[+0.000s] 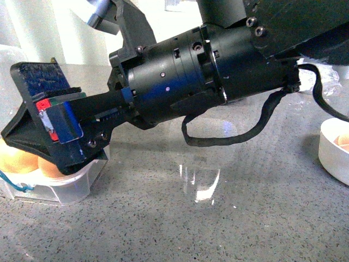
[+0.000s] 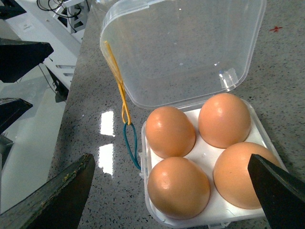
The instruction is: Put egg into box
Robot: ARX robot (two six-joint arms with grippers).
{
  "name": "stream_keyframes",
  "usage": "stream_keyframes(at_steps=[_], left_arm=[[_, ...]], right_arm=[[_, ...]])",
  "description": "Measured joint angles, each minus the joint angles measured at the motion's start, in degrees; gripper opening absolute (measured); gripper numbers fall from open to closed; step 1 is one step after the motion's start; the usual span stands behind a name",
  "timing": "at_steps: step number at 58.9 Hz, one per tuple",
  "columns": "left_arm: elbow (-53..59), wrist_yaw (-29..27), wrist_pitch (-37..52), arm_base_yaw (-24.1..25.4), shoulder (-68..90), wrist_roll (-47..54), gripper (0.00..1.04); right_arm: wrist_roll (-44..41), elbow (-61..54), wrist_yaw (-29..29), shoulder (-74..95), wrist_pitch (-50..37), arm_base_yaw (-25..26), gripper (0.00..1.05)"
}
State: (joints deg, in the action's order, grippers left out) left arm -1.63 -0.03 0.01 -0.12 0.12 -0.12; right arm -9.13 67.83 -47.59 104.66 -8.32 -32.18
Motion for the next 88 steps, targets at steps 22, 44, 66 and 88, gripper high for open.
stream_keyframes(at_steps=[22, 44, 66, 88], left_arm=[[0.0, 0.0, 0.0, 0.0, 0.0, 0.0, 0.98], [0.0, 0.0, 0.0, 0.0, 0.0, 0.0, 0.98], [0.0, 0.0, 0.0, 0.0, 0.0, 0.0, 0.98], [0.0, 0.0, 0.0, 0.0, 0.0, 0.0, 0.98]], right_arm=[[5.2, -5.7, 3.7, -9.4, -7.9, 7.5, 0.98], [7.9, -17.1, 38.5, -31.8, -10.8, 22.2, 0.98], [6.4, -32.5, 47.9, -60.4, -1.4, 31.9, 0.69], [8.5, -57.3, 47.5, -83.2, -2.0, 32.1, 0.03]])
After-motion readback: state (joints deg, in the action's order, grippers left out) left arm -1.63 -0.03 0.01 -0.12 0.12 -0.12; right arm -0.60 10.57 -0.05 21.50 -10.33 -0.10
